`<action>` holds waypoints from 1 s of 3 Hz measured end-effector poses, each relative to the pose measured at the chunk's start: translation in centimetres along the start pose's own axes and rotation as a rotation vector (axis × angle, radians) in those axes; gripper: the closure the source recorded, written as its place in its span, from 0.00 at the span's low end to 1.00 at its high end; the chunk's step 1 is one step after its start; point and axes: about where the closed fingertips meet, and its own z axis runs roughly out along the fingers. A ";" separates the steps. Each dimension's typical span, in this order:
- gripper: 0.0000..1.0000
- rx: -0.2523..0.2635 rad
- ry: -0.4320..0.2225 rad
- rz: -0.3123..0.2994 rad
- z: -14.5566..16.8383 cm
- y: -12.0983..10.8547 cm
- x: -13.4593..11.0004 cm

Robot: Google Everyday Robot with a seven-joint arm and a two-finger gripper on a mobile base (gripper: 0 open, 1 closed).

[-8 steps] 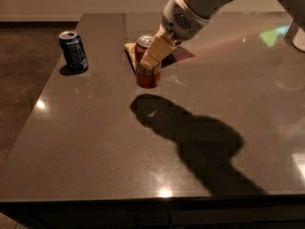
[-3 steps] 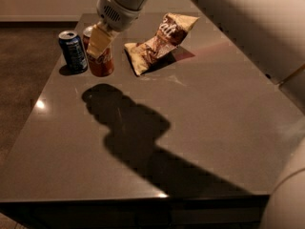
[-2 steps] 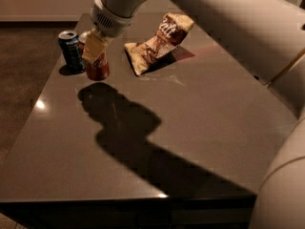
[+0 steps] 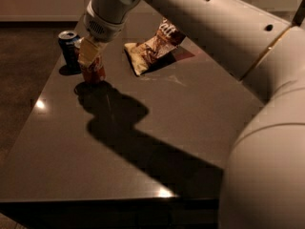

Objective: Move coke can near pepsi can

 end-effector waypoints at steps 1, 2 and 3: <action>1.00 -0.009 0.021 0.029 1.2 -1.0 -0.1; 0.84 -0.006 0.019 0.049 1.8 -1.7 -0.1; 0.61 0.002 0.005 0.061 2.1 -2.2 -0.2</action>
Offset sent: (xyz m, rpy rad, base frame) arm 0.0331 0.0009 -0.0143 0.0113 0.0355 -0.0694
